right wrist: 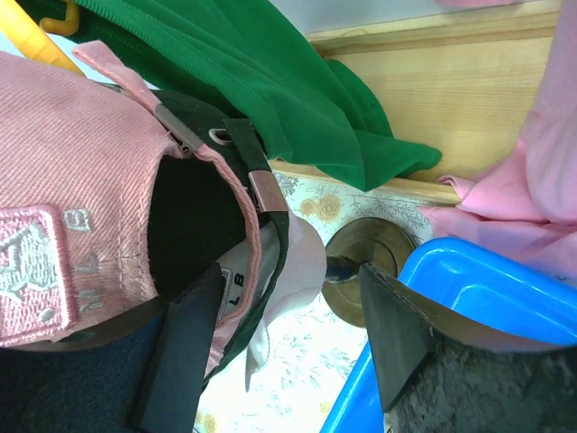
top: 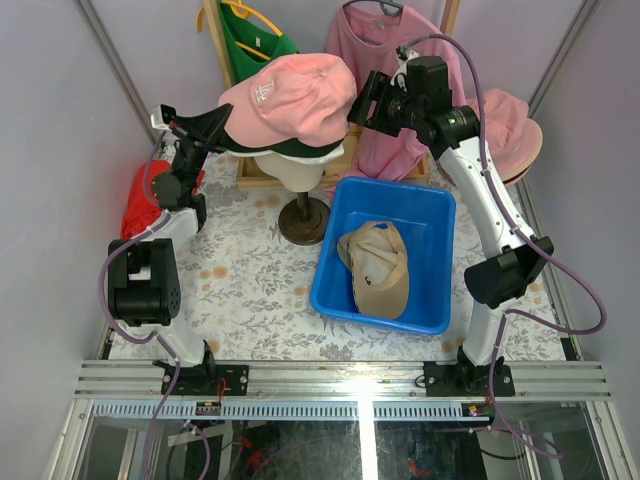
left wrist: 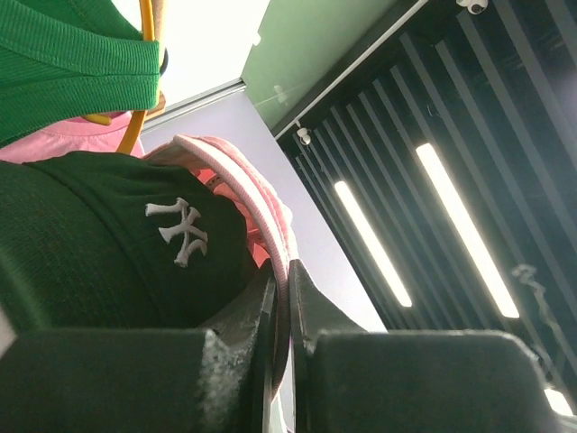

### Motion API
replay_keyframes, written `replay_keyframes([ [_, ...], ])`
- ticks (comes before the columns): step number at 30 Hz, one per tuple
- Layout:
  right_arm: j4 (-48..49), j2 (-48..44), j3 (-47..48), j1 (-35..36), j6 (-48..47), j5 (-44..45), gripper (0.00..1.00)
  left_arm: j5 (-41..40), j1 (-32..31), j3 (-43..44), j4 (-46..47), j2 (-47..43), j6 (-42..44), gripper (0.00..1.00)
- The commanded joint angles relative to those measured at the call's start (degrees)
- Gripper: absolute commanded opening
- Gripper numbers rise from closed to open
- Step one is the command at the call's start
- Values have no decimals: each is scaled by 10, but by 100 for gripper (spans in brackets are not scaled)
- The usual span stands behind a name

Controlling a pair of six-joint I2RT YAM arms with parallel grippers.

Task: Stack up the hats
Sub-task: Stack the hat on the hat.

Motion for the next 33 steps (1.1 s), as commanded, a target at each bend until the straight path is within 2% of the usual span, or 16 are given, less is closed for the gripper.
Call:
replay_keyframes([
  [1, -4, -29, 18, 8, -16, 9, 69, -34, 7, 0, 40, 4, -324, 0],
  [5, -9, -37, -1, 9, -27, 20, 69, -41, 12, -13, 37, 5, -324, 0],
  [10, -9, -44, -25, 7, -36, 29, 69, -40, 16, -26, 40, 8, -335, 11],
  [19, -16, -37, -29, 5, -41, 35, 69, -39, 29, -25, 41, 16, -346, 16],
  [21, -18, -36, -30, 5, -43, 35, 68, -41, 29, -26, 41, 19, -345, 13],
  [23, -19, -37, -32, 5, -43, 36, 68, -40, 29, -23, 42, 24, -343, 1],
  [33, -23, -39, -28, 4, -49, 44, 68, -44, 29, -2, 43, 48, -343, 0],
])
